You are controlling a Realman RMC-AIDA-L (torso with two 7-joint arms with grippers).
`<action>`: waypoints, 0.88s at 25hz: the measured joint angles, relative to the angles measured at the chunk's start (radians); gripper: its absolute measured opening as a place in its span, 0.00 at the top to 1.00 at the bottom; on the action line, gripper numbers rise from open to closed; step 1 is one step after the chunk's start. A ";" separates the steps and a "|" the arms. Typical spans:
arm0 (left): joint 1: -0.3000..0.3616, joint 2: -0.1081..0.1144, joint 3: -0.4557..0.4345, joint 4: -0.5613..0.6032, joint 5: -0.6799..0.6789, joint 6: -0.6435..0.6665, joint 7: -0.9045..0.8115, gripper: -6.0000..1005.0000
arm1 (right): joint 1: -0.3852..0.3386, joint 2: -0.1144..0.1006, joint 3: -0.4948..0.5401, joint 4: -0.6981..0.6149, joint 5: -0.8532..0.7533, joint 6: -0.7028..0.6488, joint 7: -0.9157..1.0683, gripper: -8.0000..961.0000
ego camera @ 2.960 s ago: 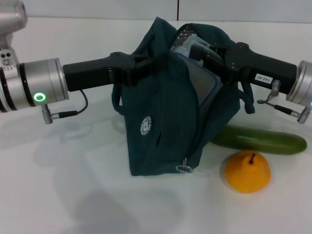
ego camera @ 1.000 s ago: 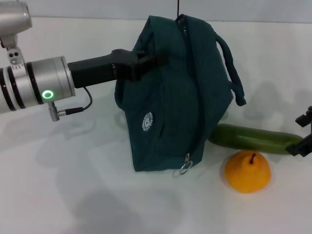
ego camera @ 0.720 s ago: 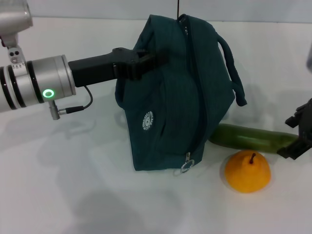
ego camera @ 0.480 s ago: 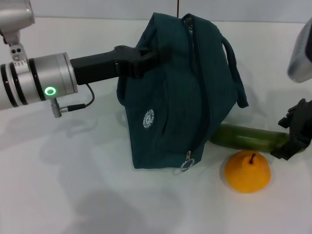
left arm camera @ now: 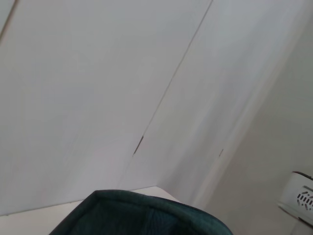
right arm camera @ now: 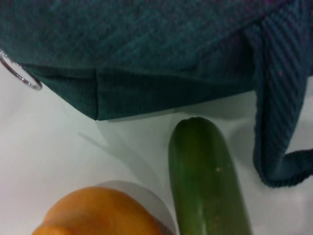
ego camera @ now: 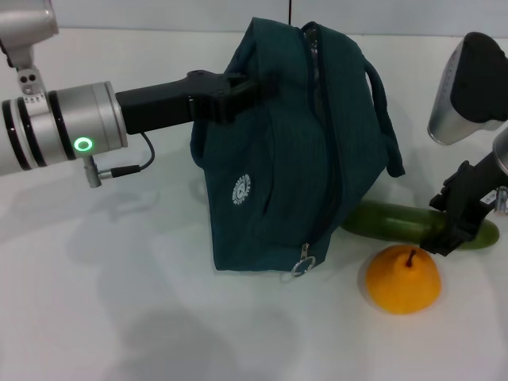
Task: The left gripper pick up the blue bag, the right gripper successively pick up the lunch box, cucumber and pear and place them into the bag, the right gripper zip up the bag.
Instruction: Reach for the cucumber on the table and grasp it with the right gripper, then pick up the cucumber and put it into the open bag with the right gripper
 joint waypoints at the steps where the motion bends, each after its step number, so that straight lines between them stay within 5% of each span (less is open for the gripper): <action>1: 0.000 0.000 0.000 0.000 0.000 -0.001 0.000 0.96 | 0.000 0.000 0.001 0.000 0.000 0.000 0.000 0.18; 6: 0.000 0.002 0.000 0.000 0.000 -0.004 0.000 0.96 | 0.001 -0.003 0.016 0.006 0.015 0.000 0.000 0.21; 9: 0.000 0.004 0.000 0.000 0.000 -0.004 0.000 0.96 | 0.000 -0.008 0.074 -0.001 0.038 -0.013 -0.009 0.34; 11: 0.000 0.005 0.000 0.000 0.000 -0.005 0.000 0.96 | -0.004 -0.011 0.140 -0.010 0.041 -0.026 -0.019 0.42; 18: 0.005 0.006 -0.001 0.007 -0.009 0.001 0.000 0.96 | -0.079 -0.016 0.503 -0.029 0.089 -0.024 -0.080 0.42; 22: 0.008 0.009 -0.001 0.008 -0.038 0.015 0.000 0.96 | -0.141 -0.016 0.621 -0.030 0.242 0.011 -0.125 0.42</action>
